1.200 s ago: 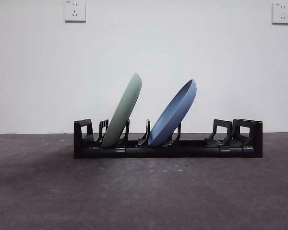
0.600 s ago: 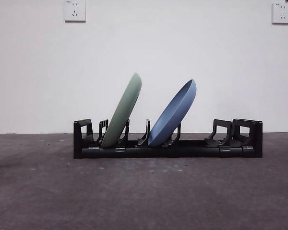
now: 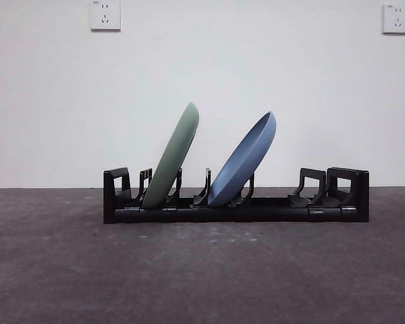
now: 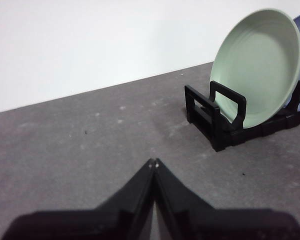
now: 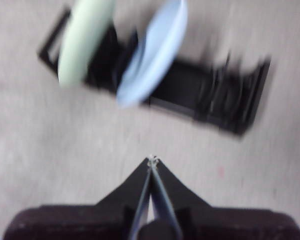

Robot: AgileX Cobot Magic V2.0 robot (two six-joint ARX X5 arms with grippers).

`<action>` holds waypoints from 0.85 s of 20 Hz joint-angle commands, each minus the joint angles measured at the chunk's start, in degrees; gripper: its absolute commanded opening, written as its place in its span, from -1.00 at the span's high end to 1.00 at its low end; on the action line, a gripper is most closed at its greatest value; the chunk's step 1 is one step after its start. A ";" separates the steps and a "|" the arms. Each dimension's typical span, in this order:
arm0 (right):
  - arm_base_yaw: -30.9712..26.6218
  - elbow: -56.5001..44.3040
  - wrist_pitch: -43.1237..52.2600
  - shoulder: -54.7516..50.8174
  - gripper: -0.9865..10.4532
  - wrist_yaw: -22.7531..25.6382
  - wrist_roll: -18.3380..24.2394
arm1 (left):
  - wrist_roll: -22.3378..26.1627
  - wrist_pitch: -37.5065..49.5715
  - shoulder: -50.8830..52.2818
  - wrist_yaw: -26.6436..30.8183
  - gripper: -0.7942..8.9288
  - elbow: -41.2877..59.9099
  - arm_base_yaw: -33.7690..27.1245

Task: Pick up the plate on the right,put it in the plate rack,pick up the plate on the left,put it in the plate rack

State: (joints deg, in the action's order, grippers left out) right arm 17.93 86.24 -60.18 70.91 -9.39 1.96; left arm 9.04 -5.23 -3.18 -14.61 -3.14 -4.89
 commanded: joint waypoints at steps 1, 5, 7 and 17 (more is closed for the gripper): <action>0.04 -0.35 3.93 0.17 0.82 0.04 -0.26 | -3.32 -0.83 2.32 -0.17 0.84 2.75 -0.17; 0.02 -0.35 8.96 0.17 0.82 0.04 -0.24 | -5.09 -3.69 2.95 -0.81 0.84 2.71 -0.17; 0.02 -0.35 10.21 0.17 0.82 0.04 -0.26 | -6.21 -3.39 2.82 -0.98 0.84 2.71 -0.17; 0.02 -0.35 10.67 0.17 0.82 0.04 -0.26 | -6.19 -3.39 1.27 -0.61 0.84 2.71 -0.17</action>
State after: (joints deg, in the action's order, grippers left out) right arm 17.93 86.24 -50.04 70.91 -9.39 1.96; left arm 3.36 -8.93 -1.93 -15.33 -1.06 -4.89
